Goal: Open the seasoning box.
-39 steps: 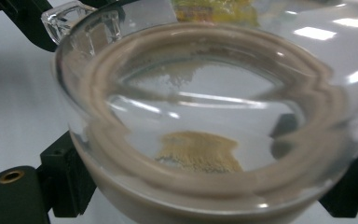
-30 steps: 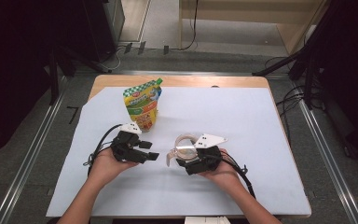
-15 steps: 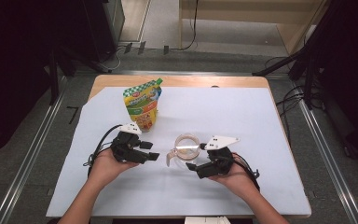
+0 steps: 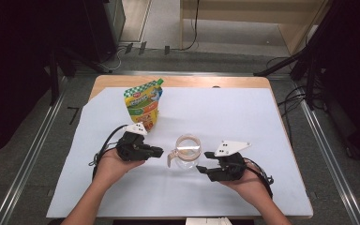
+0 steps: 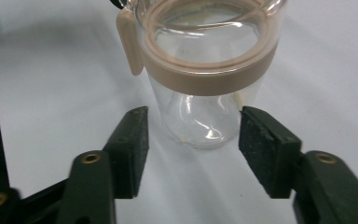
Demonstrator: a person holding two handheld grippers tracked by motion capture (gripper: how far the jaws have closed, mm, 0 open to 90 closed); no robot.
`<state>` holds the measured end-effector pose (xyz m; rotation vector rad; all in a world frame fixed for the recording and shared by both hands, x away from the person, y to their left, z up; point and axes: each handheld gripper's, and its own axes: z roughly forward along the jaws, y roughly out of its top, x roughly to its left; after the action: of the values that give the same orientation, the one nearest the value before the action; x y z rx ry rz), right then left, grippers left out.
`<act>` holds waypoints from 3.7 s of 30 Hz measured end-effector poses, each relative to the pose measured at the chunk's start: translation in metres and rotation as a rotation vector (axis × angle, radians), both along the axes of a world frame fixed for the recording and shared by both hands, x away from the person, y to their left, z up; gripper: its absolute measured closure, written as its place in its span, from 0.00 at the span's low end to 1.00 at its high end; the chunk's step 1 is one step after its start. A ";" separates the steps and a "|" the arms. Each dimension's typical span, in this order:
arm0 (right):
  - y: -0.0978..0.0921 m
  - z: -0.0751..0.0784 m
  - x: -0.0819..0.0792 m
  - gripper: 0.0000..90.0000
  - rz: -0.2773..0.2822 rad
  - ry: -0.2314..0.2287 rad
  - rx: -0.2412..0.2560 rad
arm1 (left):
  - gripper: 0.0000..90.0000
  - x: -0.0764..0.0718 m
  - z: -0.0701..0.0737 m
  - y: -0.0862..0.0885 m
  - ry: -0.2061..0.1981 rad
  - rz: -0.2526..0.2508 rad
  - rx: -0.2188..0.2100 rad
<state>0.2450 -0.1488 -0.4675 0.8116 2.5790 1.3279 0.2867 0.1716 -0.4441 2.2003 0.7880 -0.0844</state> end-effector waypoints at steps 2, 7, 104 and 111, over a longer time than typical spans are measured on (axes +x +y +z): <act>-0.003 0.002 0.002 0.60 -0.010 0.007 0.016 | 1.00 0.001 0.000 -0.004 0.002 -0.002 -0.007; -0.008 0.003 0.007 0.88 -0.054 0.054 0.035 | 1.00 0.000 -0.002 -0.014 -0.004 -0.022 0.007; 0.051 -0.008 -0.048 1.00 0.008 0.068 -0.010 | 0.49 -0.011 -0.001 -0.021 -0.070 -0.067 -0.042; 0.041 -0.008 -0.047 1.00 -0.017 0.070 -0.013 | 0.49 -0.011 0.000 -0.020 -0.081 -0.061 -0.038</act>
<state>0.1978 -0.1080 -0.4754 0.8910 2.6250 1.2991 0.2758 0.1521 -0.4440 2.1778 0.6695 -0.0403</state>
